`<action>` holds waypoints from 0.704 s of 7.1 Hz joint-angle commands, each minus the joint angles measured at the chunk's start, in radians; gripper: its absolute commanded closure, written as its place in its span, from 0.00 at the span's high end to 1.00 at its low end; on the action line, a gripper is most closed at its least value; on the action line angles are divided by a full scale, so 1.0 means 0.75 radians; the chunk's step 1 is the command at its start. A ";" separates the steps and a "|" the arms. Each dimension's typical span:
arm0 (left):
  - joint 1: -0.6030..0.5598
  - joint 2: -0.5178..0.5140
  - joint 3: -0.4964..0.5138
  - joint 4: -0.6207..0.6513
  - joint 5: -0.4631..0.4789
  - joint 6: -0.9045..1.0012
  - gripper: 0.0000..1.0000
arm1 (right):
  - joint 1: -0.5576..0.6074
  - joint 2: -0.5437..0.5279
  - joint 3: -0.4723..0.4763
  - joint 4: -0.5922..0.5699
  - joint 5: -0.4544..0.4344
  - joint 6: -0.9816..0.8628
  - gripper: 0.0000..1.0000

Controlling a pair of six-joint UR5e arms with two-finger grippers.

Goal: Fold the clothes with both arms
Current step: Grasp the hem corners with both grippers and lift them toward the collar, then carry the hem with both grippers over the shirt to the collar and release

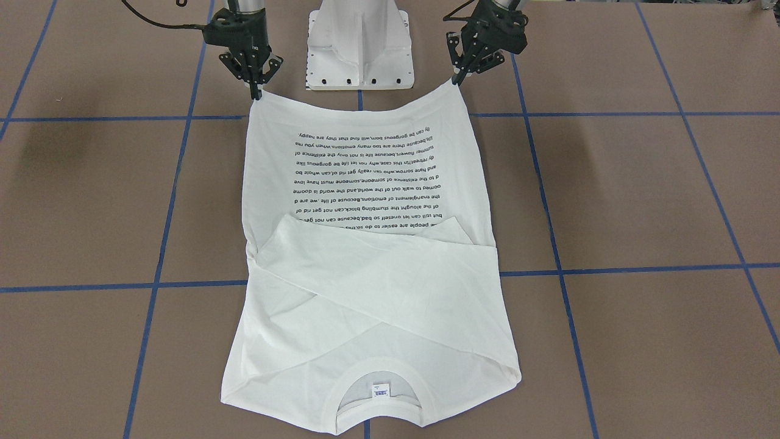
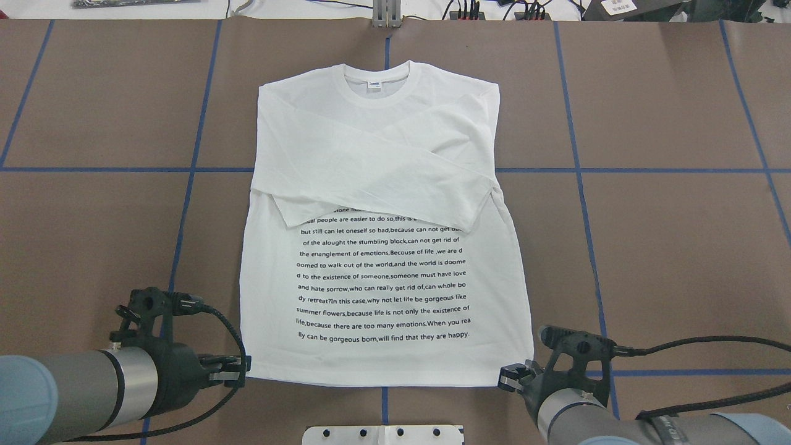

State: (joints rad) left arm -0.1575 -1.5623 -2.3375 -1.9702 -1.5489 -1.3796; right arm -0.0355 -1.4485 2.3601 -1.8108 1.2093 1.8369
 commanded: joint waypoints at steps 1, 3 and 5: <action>-0.003 -0.005 -0.301 0.253 -0.114 0.001 0.00 | -0.038 0.003 0.363 -0.370 0.097 0.001 0.00; -0.035 -0.080 -0.444 0.487 -0.219 0.005 0.00 | 0.041 0.100 0.431 -0.506 0.159 -0.009 0.00; -0.190 -0.248 -0.287 0.538 -0.221 0.047 0.00 | 0.202 0.294 0.380 -0.626 0.230 -0.088 0.00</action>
State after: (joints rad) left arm -0.2336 -1.6751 -2.6086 -1.5999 -1.7096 -1.3659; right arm 0.0369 -1.3191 2.6652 -2.2199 1.3462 1.8111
